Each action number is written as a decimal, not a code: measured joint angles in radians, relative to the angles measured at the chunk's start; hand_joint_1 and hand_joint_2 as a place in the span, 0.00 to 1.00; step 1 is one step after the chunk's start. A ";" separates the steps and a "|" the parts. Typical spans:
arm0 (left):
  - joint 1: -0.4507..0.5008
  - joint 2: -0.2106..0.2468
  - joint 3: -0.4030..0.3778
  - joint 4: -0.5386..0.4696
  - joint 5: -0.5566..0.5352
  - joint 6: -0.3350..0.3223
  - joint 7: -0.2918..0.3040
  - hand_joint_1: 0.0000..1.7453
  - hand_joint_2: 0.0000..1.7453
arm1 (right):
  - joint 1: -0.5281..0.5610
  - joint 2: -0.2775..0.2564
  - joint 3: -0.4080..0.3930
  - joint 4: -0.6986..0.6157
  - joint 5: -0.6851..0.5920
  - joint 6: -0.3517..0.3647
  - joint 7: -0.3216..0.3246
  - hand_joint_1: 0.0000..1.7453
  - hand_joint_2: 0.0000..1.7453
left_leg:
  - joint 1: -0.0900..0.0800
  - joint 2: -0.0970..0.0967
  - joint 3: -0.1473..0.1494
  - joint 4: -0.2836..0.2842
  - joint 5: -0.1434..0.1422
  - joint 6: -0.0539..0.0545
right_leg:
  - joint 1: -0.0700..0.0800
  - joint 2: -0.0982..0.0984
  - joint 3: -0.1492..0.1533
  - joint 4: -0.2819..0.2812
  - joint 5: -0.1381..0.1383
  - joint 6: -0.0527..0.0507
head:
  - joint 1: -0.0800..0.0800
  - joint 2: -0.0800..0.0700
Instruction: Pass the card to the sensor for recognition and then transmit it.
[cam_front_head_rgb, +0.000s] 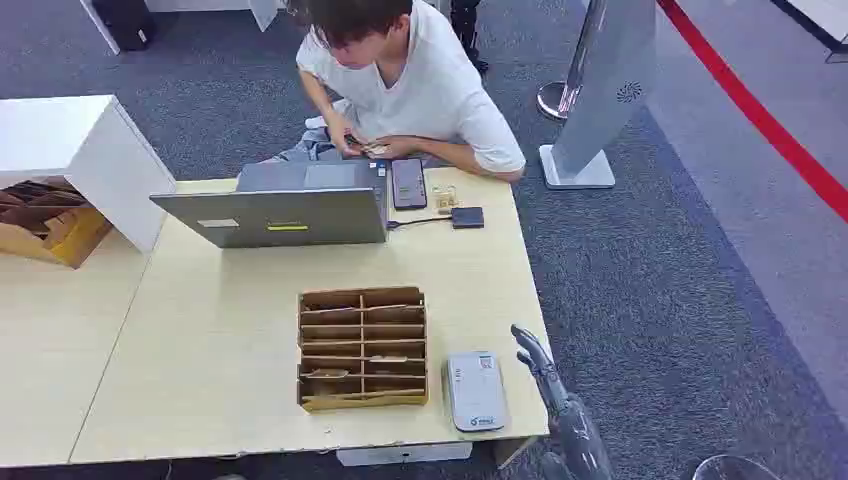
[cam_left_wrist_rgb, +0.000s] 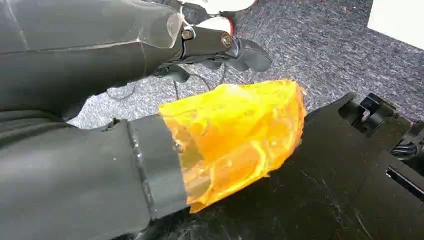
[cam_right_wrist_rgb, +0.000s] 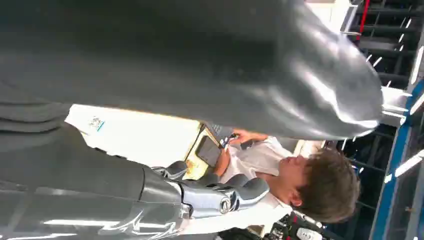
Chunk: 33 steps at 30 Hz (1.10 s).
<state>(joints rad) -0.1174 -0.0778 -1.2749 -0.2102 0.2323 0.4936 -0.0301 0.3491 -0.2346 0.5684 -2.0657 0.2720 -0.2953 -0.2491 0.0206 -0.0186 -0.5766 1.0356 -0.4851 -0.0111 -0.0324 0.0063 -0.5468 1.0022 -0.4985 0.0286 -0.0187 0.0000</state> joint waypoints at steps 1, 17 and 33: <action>0.000 0.000 0.000 0.000 0.000 0.000 0.000 0.00 0.00 | 0.000 0.000 0.000 0.000 0.000 0.000 0.000 0.00 0.00 | 0.000 0.000 0.000 0.000 0.000 0.000 | 0.000 0.000 0.000 0.000 0.000 0.000 | 0.000 0.000; 0.000 -0.009 0.025 0.009 -0.001 0.005 -0.018 0.00 0.00 | 0.005 0.024 -0.022 -0.006 0.016 0.061 -0.002 0.00 1.00 | 0.000 0.000 0.000 0.000 0.000 0.000 | 0.000 0.000 0.000 0.000 0.000 0.000 | 0.000 0.000; -0.015 -0.050 0.026 0.091 0.042 -0.002 -0.101 0.00 0.00 | -0.008 0.087 -0.064 -0.027 0.301 0.089 0.034 0.00 1.00 | 0.000 0.000 0.000 0.000 0.000 0.000 | 0.000 0.000 0.000 0.000 0.000 0.000 | 0.000 0.000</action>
<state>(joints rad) -0.1327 -0.1274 -1.2493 -0.1195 0.2746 0.4914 -0.1315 0.3408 -0.1477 0.5039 -2.0931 0.5726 -0.2064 -0.2152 0.0206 -0.0185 -0.5763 1.0356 -0.4850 -0.0111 -0.0324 0.0063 -0.5466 1.0022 -0.4984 0.0286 -0.0183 0.0000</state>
